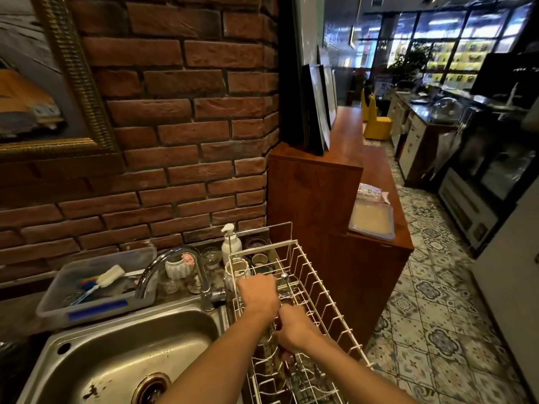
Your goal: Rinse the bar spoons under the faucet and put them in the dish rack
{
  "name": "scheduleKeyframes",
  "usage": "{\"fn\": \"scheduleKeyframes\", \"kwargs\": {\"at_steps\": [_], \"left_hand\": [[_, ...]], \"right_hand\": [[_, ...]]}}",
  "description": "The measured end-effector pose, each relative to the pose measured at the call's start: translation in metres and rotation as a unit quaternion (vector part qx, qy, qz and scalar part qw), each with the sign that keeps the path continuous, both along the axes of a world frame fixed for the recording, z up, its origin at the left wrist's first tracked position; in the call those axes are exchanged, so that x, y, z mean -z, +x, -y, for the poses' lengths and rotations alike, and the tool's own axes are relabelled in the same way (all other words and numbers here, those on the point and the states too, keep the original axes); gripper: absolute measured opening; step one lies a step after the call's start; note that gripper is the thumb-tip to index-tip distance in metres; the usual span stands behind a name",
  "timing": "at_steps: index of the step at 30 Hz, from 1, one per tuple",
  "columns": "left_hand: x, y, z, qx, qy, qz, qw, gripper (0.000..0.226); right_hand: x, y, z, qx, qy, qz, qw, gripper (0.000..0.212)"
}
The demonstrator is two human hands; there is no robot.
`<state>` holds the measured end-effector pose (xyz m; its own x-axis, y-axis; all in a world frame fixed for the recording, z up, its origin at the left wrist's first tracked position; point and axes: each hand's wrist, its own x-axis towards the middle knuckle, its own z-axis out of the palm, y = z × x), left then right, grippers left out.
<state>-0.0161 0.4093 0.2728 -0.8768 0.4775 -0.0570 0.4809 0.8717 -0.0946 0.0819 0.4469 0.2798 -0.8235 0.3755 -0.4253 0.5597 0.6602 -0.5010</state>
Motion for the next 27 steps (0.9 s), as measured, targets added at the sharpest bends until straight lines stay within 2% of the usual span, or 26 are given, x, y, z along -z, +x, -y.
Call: {"fn": "scheduleKeyframes", "kwargs": {"at_steps": [6, 15, 18, 21, 22, 24, 27], "left_hand": [[0.007, 0.001, 0.0, 0.001, -0.013, -0.009, 1.0, 0.019], [0.007, 0.0, 0.002, 0.011, -0.01, -0.007, 1.0, 0.022], [0.003, 0.002, 0.003, 0.011, -0.017, -0.01, 1.0, 0.022], [-0.002, 0.007, 0.006, 0.016, -0.013, 0.021, 1.0, 0.023], [-0.006, 0.006, 0.007, 0.022, 0.007, 0.028, 0.999, 0.022], [-0.016, 0.004, 0.011, 0.032, 0.055, 0.044, 0.997, 0.019], [-0.024, -0.001, 0.026, 0.037, 0.19, 0.078, 0.978, 0.024]], "right_hand": [[0.017, -0.005, -0.002, -0.023, 0.019, -0.006, 1.0, 0.03], [0.028, -0.006, -0.005, -0.052, 0.06, -0.029, 0.996, 0.02], [0.028, -0.005, -0.005, -0.058, 0.046, -0.033, 0.997, 0.022], [0.021, 0.001, -0.004, -0.056, 0.027, -0.03, 0.998, 0.013], [0.02, 0.002, -0.005, -0.052, 0.027, -0.026, 0.998, 0.009], [0.012, 0.003, -0.007, -0.037, 0.017, -0.039, 0.998, 0.015], [-0.006, 0.007, -0.011, -0.017, -0.006, -0.062, 0.998, 0.011]]}}
